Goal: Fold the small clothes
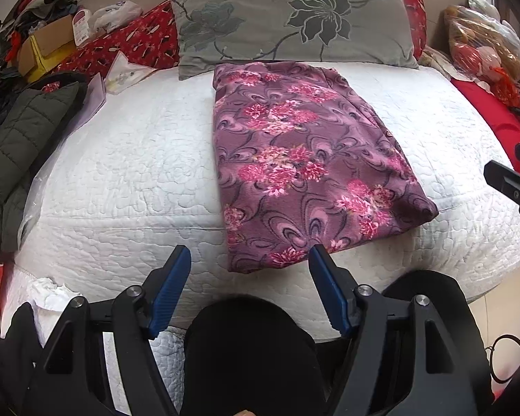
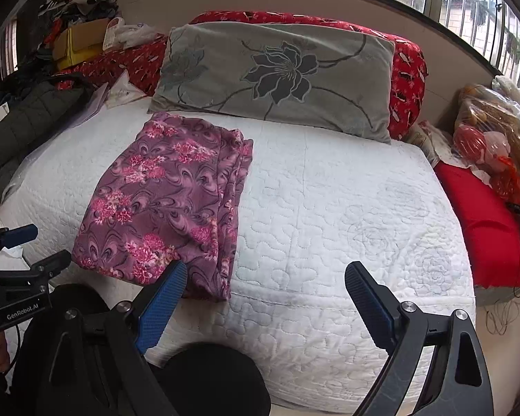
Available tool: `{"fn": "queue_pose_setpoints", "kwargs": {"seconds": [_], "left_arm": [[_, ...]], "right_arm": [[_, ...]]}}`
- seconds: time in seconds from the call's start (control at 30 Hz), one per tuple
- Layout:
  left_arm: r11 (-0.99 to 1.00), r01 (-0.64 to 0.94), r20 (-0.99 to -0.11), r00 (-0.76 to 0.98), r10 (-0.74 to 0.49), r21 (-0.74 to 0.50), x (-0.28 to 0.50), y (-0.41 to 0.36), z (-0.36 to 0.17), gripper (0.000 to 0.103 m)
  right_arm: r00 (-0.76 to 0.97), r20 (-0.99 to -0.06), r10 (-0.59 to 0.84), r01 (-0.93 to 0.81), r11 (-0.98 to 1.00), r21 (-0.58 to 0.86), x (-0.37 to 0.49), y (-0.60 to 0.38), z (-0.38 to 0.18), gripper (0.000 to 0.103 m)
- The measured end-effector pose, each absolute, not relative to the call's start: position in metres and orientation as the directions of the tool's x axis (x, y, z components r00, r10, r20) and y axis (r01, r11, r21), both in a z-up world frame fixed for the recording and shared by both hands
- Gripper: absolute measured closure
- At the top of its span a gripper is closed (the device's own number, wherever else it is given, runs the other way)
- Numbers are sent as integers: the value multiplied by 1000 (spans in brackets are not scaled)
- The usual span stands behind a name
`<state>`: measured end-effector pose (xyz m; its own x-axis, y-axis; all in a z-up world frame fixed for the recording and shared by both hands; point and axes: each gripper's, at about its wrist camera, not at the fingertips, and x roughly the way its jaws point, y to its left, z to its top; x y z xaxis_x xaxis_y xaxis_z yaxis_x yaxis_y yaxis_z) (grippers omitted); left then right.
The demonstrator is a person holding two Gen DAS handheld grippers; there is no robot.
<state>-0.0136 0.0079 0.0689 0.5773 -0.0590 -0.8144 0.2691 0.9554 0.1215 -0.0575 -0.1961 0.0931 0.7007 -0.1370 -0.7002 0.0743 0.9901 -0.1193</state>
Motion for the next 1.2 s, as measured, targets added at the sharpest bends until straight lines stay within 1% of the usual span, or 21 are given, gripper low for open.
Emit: {"fn": "queue_pose_setpoints", "kwargs": {"seconds": [0.17, 0.77, 1.2], "left_arm": [[953, 283, -822, 564, -76, 106, -14, 6, 69, 33], [946, 305, -826, 557, -86, 107, -18, -2, 73, 33], [940, 332, -832, 543, -118, 84, -24, -9, 77, 33]], "right_arm": [[705, -697, -134, 79, 991, -111, -58, -199, 95, 9], [721, -680, -134, 82, 991, -109, -62, -203, 101, 9], [713, -690, -128, 80, 992, -102, -63, -204, 99, 9]]}}
